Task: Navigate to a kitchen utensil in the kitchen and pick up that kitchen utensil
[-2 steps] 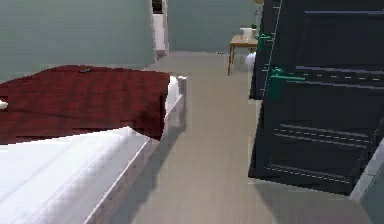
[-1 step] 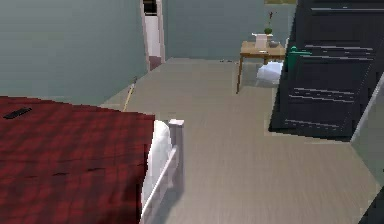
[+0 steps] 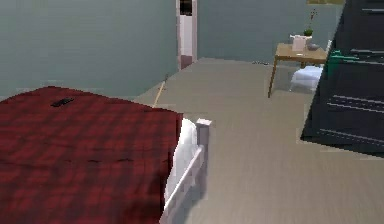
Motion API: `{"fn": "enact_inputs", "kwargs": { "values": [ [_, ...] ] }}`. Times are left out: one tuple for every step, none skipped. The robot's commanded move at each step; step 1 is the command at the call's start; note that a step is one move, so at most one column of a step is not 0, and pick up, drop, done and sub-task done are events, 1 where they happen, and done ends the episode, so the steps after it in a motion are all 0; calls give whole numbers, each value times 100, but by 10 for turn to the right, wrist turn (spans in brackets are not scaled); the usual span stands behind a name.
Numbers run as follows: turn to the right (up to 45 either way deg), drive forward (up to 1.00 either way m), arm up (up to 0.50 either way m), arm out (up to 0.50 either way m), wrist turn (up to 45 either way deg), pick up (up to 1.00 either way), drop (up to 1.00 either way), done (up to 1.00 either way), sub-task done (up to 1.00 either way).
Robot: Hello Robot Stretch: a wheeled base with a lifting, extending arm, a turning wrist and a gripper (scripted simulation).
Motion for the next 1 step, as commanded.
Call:
{"fn": "enact_inputs", "kwargs": {
  "values": [
    [0,20,0,0,0,0,0,0,0]
  ]
}}
